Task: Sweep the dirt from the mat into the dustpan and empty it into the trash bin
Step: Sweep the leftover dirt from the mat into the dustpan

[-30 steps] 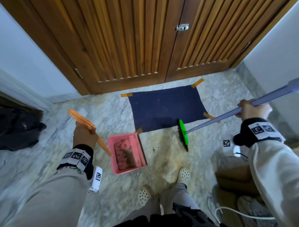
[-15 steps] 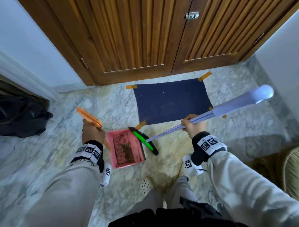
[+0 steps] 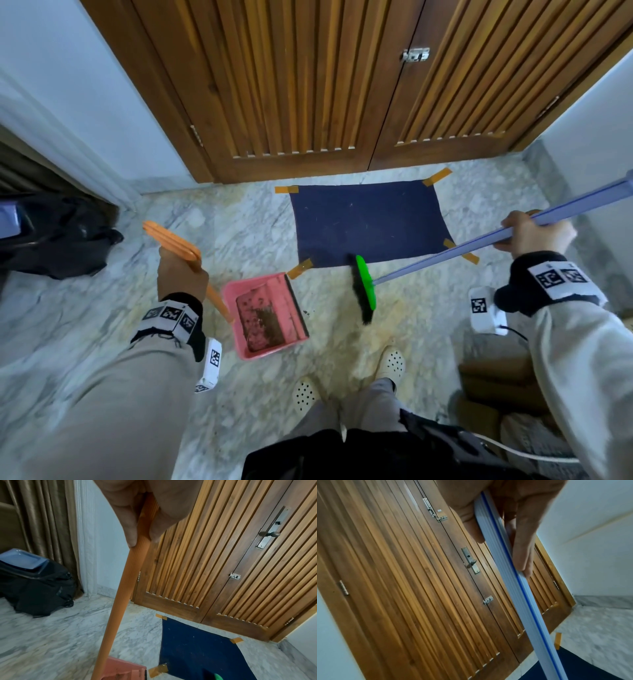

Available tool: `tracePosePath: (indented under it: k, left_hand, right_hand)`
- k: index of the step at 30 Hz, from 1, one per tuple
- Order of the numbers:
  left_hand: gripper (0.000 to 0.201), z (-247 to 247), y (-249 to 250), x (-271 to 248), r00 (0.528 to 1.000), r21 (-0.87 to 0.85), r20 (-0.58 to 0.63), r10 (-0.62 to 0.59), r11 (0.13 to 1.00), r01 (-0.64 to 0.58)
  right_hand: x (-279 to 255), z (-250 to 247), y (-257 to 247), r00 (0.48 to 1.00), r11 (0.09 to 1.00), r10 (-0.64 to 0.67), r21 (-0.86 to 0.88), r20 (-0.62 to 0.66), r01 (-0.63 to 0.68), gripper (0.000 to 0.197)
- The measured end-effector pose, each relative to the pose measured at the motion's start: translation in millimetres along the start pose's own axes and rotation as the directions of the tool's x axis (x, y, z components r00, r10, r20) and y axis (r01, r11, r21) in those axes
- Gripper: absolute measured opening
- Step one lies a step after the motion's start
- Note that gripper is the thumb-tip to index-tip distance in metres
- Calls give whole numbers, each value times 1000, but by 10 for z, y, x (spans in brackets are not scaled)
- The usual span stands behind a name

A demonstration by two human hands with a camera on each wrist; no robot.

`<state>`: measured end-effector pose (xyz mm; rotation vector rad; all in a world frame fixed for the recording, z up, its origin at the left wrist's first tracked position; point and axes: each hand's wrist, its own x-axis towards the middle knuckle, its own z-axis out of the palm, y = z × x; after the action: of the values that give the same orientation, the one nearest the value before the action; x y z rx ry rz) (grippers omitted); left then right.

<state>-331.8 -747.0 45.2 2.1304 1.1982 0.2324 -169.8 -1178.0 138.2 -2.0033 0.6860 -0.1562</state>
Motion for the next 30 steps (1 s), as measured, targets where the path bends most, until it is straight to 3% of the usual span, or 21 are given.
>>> tracePosePath:
  k: [3, 5, 8, 11, 16, 18, 20, 30]
  left_hand:
    - [32, -77, -46, 5, 999, -3, -16, 28, 1000, -28]
    - [33, -74, -98, 5, 1000, 4, -15, 16, 1000, -16]
    - [36, 6, -178, -61, 1000, 36, 11, -29, 999, 29]
    - [36, 108, -269, -118, 997, 42, 4, -77, 996, 76]
    - [35, 134, -419, -58, 995, 39, -23, -98, 994, 99]
    - [35, 113, -436, -36, 996, 41, -19, -89, 995, 90]
    - [34, 94, -441, -38, 995, 32, -21, -100, 994, 101]
    - [33, -104, -462, -145, 991, -13, -52, -126, 992, 125]
  right_hand:
    - [19, 9, 27, 999, 1000, -10, -2, -46, 10, 17]
    - [-2, 129, 145, 1000, 998, -16, -54, -12, 15, 18]
    - [-100, 454, 384, 992, 981, -32, -187, 125, 55, 19]
    - [-363, 827, 540, 939, 928, -66, -324, 337, 182, 23]
    - [-888, 1320, 770, 874, 985, -1, -149, 485, 84, 30]
    - [-1073, 1404, 734, 821, 991, 7, -113, 571, 70, 22]
    - [-1180, 1418, 603, 800, 995, -13, -71, 600, 69, 17]
    - [-544, 948, 58, 937, 998, -62, 22, 342, 58, 17]
